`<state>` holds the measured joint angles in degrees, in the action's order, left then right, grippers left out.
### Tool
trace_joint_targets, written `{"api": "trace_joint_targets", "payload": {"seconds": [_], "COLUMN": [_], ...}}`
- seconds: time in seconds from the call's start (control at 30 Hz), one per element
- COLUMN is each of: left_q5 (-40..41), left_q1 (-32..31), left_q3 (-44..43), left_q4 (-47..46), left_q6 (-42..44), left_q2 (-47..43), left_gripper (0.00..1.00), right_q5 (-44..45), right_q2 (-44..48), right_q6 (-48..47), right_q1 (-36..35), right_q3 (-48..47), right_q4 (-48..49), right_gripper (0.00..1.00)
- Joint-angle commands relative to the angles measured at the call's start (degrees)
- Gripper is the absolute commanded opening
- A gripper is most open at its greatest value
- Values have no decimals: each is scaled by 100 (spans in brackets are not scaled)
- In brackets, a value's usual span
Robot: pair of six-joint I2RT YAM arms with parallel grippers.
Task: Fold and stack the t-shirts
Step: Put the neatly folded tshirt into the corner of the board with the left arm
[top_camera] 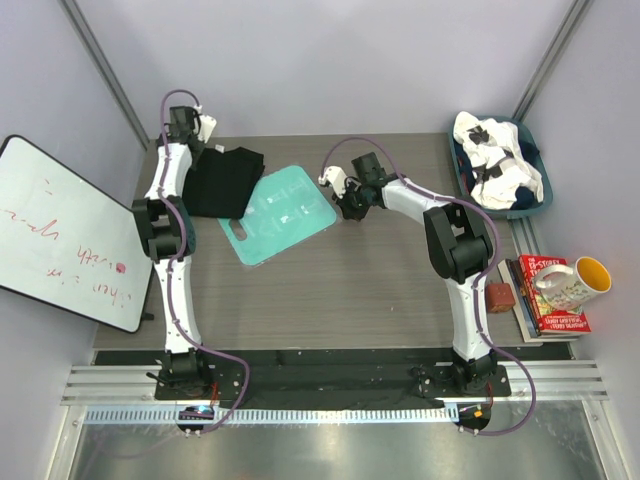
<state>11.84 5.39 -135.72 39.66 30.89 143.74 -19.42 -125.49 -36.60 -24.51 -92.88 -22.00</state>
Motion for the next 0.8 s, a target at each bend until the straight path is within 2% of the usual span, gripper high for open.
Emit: {"api": "trace_joint_targets", "payload": {"seconds": [0.0,0.33,0.77], "left_q5": [696,1268,1470], "left_q1": [59,182,454], "left_q3": [-51,-86,81], "left_q4": [-845,-1390,-2067], "left_q6": [443,988,1490], "left_q2": [110,321,418], "left_gripper": [0,0,0], "right_q5": [149,158,140], "right_q2": [121,174,165], "right_q6": [-23,-49,-14], "right_q1": [-10,-10,-10], "right_q3": [121,174,191], "right_q4": [-472,-472,-428], "right_gripper": [1,1,1]}}
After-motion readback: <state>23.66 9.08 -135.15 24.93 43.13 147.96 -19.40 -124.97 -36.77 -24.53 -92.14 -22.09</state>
